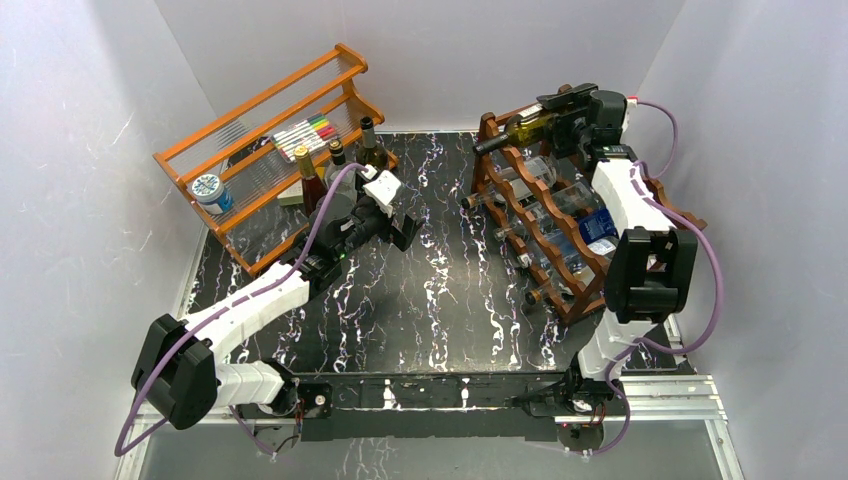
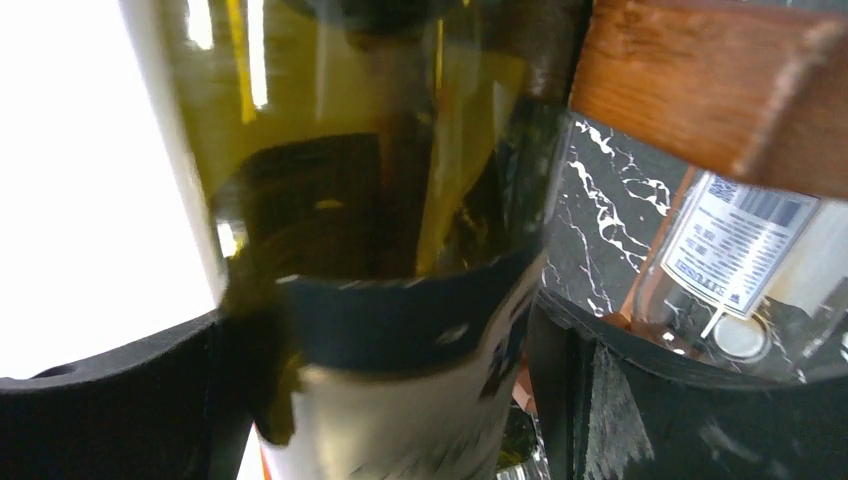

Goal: Take the wine bottle off the wine rack

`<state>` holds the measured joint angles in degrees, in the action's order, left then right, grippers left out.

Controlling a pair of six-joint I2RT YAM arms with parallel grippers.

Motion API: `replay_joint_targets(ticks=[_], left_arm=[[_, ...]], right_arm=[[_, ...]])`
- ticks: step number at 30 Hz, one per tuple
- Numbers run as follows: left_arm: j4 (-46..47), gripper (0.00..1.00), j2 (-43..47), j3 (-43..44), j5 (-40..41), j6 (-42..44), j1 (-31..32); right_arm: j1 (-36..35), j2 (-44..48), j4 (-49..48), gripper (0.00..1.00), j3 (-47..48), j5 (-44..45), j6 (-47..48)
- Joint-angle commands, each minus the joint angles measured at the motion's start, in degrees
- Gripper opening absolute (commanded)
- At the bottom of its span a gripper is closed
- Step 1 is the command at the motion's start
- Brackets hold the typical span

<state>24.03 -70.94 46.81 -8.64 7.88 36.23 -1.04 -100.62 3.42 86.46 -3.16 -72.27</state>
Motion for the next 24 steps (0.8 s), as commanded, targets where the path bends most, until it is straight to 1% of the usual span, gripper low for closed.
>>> replay_joint_targets(ticks=[1, 3, 6, 13, 17, 24], left_arm=[[1.81, 0.98, 0.89, 0.47, -0.93, -0.21, 0.25], [1.81, 0.98, 0.80, 0.44, -0.94, -0.20, 0.25], [1.98, 0.98, 0.51, 0.36, -1.02, -0.40, 0.25], [1.98, 0.98, 0.20, 0.41, -1.38, -0.68, 0.22], [2.01, 0.98, 0.39, 0.30, -1.15, -0.56, 0.25], [2.13, 0.98, 0.10, 0.33, -1.35, -0.69, 0.25]], right_arm=[[-0.63, -2.90, -2.04, 0.98, -0.85, 0.29, -1.45], [-0.63, -3.03, -2.49, 0.97, -1.11, 0.19, -1.96], [-0.63, -3.05, -3.58, 0.92, -1.69, -0.21, -2.56], [-0.66, -1.36, -6.83, 0.71, -4.02, -0.58, -3.74], [-0.63, 0.38, -10.45, 0.63, -6.08, -1.06, -5.14], [-0.57, 5.47, -20.23, 0.54, -10.78, -1.24, -8.58]])
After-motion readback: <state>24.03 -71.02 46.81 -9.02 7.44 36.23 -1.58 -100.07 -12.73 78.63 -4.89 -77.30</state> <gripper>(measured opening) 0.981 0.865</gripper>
